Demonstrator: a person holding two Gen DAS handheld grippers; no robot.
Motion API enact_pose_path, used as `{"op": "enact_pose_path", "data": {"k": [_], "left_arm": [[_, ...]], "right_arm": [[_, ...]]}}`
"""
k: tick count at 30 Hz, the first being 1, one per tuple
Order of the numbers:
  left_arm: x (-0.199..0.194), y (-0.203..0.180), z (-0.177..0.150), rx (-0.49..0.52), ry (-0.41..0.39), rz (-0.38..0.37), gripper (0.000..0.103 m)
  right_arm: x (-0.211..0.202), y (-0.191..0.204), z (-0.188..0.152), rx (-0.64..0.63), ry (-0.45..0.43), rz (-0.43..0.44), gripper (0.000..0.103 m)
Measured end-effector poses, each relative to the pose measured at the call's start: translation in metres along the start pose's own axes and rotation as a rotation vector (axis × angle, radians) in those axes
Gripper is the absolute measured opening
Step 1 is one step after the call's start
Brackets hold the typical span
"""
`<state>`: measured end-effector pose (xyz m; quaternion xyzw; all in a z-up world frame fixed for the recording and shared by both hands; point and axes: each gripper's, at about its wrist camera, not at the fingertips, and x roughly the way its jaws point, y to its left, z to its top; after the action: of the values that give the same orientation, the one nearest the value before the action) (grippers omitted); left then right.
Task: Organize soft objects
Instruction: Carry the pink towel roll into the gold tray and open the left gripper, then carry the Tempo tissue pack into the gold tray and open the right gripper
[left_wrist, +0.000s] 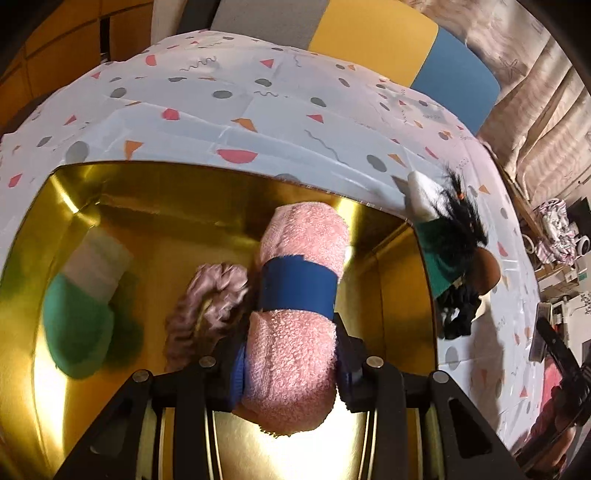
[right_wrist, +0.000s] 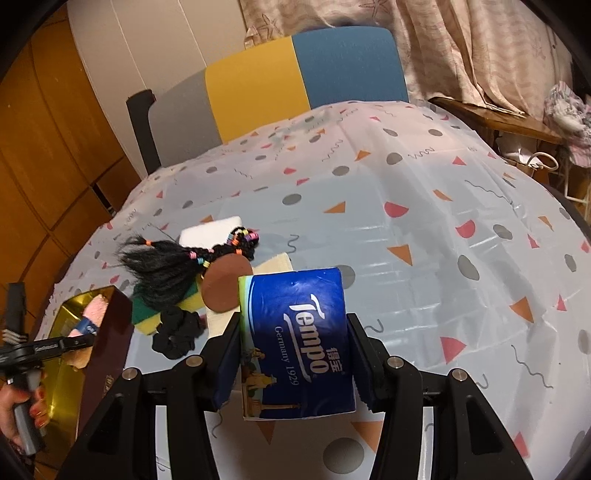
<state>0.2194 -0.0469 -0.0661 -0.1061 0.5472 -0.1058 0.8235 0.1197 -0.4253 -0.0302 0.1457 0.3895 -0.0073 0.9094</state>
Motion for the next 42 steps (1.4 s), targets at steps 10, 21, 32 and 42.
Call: {"op": "enact_pose_path", "data": {"k": [10, 21, 32, 42], "left_arm": [[-0.017, 0.007, -0.016, 0.023, -0.044, 0.067, 0.048], [-0.052, -0.002, -0.053, 0.092, -0.128, 0.038, 0.049], [-0.065, 0.011, -0.081, 0.15, -0.146, 0.058, 0.049], [-0.078, 0.034, -0.095, 0.117, -0.182, 0.056, 0.049]], "right_arm": [[0.002, 0.0, -0.001, 0.007, 0.006, 0.011, 0.053], [-0.002, 0.024, -0.009, -0.039, -0.005, 0.06, 0.053], [0.012, 0.097, -0.044, 0.009, 0.139, 0.225, 0.053], [0.015, 0.202, -0.041, -0.109, 0.144, 0.312, 0.053]]}}
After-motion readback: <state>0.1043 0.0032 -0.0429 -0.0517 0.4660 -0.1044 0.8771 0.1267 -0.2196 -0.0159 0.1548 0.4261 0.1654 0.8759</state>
